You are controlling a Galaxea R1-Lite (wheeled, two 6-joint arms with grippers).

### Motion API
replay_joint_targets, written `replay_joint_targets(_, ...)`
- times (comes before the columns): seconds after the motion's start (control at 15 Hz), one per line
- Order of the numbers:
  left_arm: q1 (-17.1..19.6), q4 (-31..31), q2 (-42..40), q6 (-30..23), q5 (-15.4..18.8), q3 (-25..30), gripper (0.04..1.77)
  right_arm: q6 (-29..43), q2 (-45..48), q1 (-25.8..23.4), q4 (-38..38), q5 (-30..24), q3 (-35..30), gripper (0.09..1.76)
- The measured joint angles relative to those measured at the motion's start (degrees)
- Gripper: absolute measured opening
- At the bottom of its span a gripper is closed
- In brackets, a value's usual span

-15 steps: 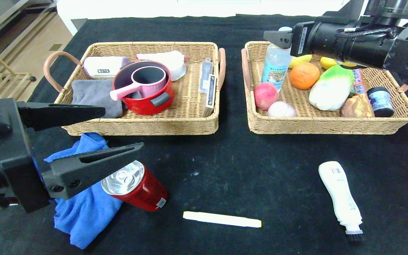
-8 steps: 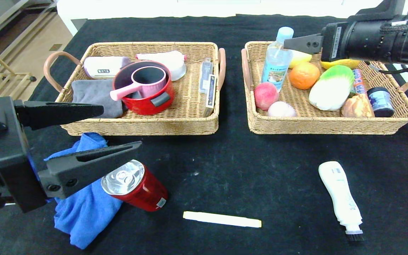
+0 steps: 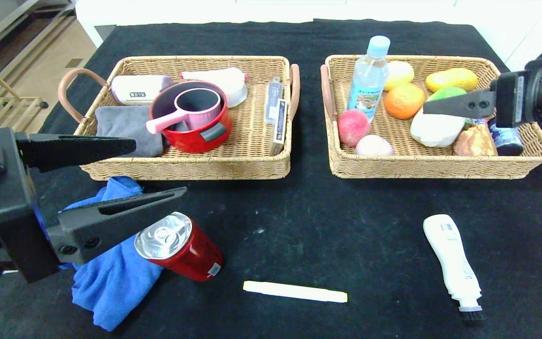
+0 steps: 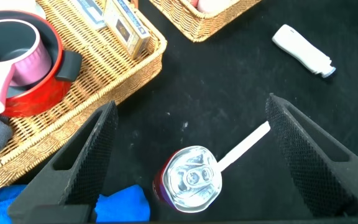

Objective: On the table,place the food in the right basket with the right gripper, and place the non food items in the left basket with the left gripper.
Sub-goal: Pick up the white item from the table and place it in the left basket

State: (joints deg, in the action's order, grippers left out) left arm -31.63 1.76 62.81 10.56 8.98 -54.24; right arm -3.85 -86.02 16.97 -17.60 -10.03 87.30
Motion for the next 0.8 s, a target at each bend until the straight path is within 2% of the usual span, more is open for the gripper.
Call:
replay_joint_targets(0.2, 0.0, 0.0, -0.1, 0.0, 0.0, 0.0, 1.72, 0.1, 3.3, -0.2, -12.1, 1.7, -0.7, 1.7)
replay_joint_targets(0.4, 0.0, 0.0, -0.2, 0.0, 0.0, 0.0, 1.72, 0.3, 4.5, -0.2, -17.6, 6.0, -2.1, 1.7)
replay_joint_targets(0.8, 0.0, 0.0, -0.2, 0.0, 0.0, 0.0, 1.72, 0.2, 4.5, -0.1, -25.6, 6.7, -4.4, 1.7)
